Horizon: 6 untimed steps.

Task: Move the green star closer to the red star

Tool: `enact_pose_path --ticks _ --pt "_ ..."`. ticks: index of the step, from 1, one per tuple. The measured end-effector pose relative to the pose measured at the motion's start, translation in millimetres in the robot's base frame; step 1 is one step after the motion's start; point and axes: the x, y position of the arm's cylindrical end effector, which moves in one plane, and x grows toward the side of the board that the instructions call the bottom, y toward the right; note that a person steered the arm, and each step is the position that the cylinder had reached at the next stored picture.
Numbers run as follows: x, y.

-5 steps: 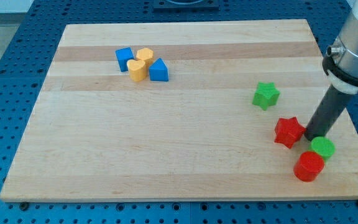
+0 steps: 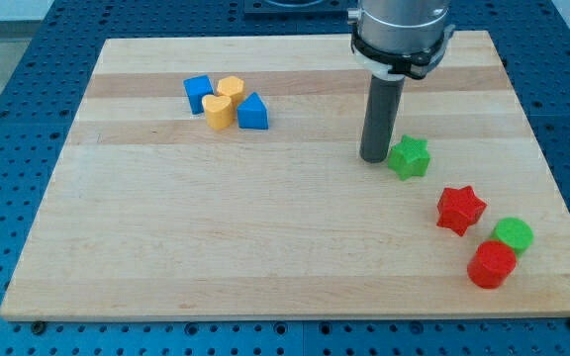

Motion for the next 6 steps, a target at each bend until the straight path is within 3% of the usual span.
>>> enact_pose_path --ticks 3,5,6 --pt "-11.8 50.7" --pt "41.9 64.3" --pt "41.9 64.3"
